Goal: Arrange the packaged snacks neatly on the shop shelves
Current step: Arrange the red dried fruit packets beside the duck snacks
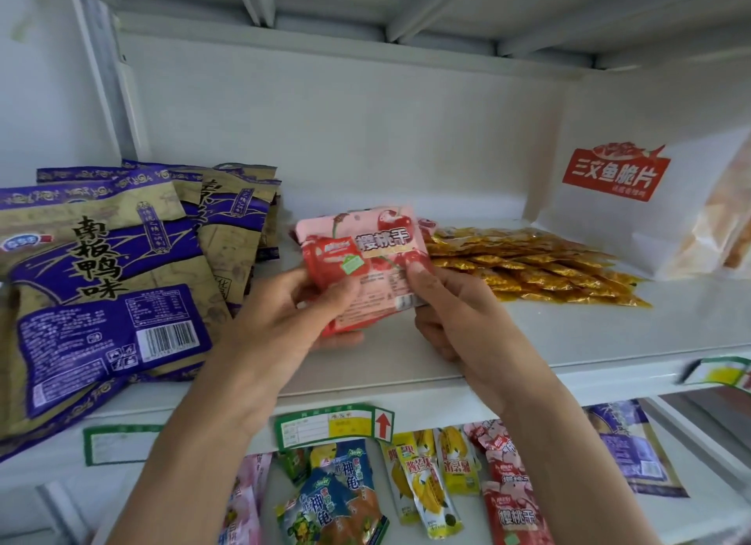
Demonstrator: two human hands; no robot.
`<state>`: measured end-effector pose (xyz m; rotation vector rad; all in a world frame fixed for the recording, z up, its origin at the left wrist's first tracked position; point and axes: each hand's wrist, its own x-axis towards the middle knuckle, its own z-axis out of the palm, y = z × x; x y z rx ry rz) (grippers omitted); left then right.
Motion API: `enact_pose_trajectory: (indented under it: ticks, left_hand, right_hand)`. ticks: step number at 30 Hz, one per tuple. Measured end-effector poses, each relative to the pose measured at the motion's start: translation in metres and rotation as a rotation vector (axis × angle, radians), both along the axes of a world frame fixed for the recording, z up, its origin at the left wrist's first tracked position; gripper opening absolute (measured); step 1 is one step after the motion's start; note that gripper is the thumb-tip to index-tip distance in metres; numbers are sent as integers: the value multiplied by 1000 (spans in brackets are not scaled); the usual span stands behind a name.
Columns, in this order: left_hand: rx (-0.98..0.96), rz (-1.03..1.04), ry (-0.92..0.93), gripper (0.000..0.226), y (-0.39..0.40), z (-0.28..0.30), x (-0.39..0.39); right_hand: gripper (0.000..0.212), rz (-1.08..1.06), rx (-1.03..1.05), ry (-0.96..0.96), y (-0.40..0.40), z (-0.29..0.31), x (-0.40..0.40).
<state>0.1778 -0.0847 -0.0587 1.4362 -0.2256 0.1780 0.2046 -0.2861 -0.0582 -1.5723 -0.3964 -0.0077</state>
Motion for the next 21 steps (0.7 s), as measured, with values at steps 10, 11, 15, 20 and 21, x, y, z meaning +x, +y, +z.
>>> enact_pose_trajectory:
  ticks: [10,11,15,20,21]
  left_hand:
    - [-23,224,-52,15,-2,-1,2]
    - [-14,236,-58,15,-2,-1,2]
    - [21,257,-71,14,-4,-4,3]
    - [55,291,-64,14,-4,-8,7]
    - [50,296,-66,15,-4,-7,7]
  right_hand:
    - [35,25,68,110,-6,0,4]
    - [36,32,63,109,-6,1,4]
    - [39,47,31,95,-5,-2,6]
    - [45,61,39,102,-6,-4,6]
    - [47,71,43,89,-7,-3,5]
